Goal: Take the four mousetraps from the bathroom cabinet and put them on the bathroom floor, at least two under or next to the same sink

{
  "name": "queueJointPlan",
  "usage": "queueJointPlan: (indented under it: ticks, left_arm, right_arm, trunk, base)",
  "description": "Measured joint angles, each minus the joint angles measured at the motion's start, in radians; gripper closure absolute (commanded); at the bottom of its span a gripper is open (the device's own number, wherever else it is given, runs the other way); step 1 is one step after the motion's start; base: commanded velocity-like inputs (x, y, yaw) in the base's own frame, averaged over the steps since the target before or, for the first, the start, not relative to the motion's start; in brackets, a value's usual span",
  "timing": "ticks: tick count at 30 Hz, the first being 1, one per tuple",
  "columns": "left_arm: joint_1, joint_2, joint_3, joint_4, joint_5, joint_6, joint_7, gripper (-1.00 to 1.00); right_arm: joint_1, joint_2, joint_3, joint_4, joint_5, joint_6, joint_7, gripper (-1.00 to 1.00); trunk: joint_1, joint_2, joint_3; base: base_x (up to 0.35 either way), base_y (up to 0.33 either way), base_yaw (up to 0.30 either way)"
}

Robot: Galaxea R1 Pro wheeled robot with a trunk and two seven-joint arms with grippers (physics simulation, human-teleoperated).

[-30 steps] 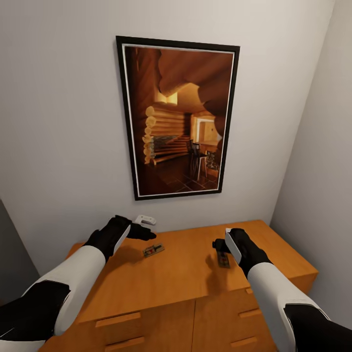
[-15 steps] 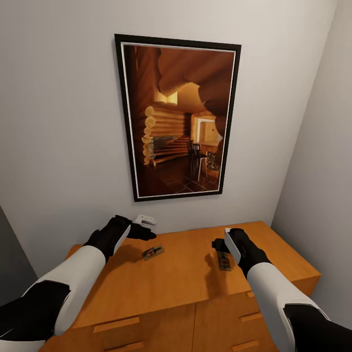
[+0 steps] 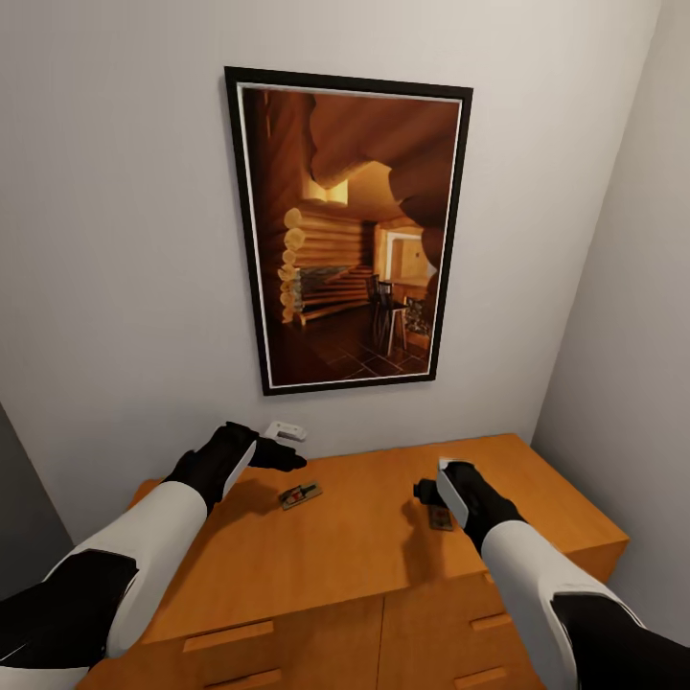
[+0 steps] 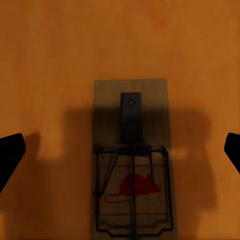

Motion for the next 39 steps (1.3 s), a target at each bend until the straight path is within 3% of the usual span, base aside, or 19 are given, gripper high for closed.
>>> queueJointPlan:
  ticks: [12,39]
  left_arm:
    - [0.000,-0.001,0.000,-0.001,-0.001,0.000,0.000,-1.00]
    - [0.000,-0.001,0.000,-0.002,-0.001,-0.001,0.000,-1.00]
  right_arm:
    - [0.000,0.001,0.001,0.084,0.001,-0.071,0.000,-1.00]
    - [0.000,-0.008,-0.003,0.096,-0.011,-0.079,0.002,-1.00]
  trunk:
    - [0.000,0.000,0.000]
    - [0.000,0.000,0.000]
  base:
    - [0.000,0.000,0.000]
    - [0.000,0.000,0.000]
